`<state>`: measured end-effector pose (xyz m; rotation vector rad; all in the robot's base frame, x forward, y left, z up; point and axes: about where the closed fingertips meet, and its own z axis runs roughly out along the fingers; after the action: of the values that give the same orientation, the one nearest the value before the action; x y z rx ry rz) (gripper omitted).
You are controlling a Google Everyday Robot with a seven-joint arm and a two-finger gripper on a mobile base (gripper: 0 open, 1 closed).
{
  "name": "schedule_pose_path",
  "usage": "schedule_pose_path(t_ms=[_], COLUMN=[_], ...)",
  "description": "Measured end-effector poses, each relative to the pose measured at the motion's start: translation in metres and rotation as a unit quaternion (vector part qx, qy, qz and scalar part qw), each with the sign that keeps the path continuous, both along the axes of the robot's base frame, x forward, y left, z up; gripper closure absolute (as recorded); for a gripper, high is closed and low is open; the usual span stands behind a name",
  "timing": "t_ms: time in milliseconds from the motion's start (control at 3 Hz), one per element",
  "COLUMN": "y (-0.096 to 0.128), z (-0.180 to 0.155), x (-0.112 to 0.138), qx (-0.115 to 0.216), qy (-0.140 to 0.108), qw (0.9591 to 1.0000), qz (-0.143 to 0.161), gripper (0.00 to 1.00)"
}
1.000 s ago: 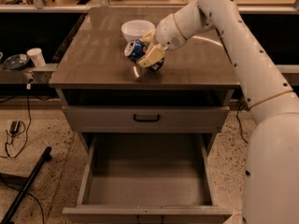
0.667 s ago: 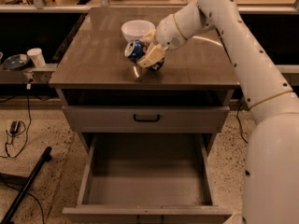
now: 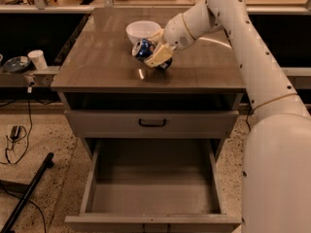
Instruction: Pick pepsi can from middle drawer and place on counter
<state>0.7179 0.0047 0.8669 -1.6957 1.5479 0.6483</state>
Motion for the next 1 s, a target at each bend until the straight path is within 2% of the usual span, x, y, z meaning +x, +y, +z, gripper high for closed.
schedule_pose_path(t_ms=[333,1000], y=[0.0001,0.0001], z=[0.0000,-0.0001], x=[0.0000,0.0000], qx=[0.000,0.000], qy=[0.000,0.000], qw=[1.0000,1.0000], qz=[0.000,0.000], gripper=[1.00,0.50])
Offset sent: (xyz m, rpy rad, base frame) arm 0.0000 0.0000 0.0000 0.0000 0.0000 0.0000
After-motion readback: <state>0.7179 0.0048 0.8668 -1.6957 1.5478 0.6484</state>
